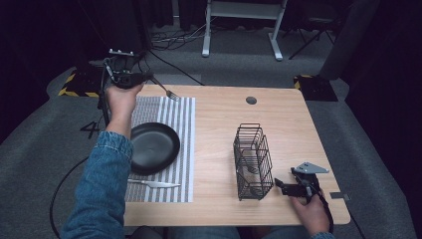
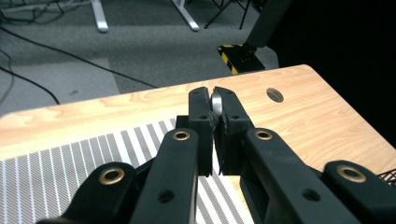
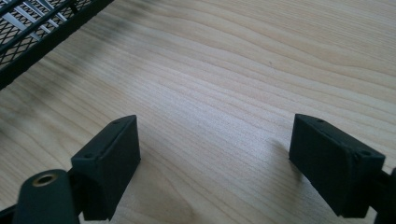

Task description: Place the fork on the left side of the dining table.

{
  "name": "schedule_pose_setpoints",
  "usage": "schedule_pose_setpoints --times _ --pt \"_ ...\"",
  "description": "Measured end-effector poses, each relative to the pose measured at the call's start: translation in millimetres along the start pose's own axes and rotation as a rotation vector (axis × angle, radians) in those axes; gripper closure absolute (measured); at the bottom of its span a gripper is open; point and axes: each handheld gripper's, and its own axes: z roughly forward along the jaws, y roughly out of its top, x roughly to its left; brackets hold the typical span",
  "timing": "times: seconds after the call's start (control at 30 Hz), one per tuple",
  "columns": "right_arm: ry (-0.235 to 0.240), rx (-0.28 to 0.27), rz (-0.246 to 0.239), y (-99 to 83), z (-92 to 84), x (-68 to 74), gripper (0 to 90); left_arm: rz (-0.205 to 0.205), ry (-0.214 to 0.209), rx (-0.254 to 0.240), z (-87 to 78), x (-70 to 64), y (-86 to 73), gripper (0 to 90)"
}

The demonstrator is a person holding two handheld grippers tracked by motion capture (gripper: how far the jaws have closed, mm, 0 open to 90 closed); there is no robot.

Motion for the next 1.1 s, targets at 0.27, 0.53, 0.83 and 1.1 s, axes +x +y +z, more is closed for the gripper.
schedule_pose_setpoints --times 0.27,0.53,0.83,1.1 --pt "-0.002 0.0 0.0 0.5 0.6 -0.2 16.2 -0.059 0.009 0.064 18.0 23.6 -13.9 86.3" --pt "-0.002 0.001 0.003 0.6 0.7 -0.1 16.2 -0.075 0.014 0.096 30.7 32.7 -26.0 86.3" --pt "-0.002 0.001 0.003 0.7 0.7 -0.1 16.2 -0.108 0.0 0.105 42.2 36.4 -38.8 86.2" --pt "-0.002 0.001 0.003 0.7 0.7 -0.1 16.2 -0.118 0.001 0.112 45.4 37.5 -42.4 86.2"
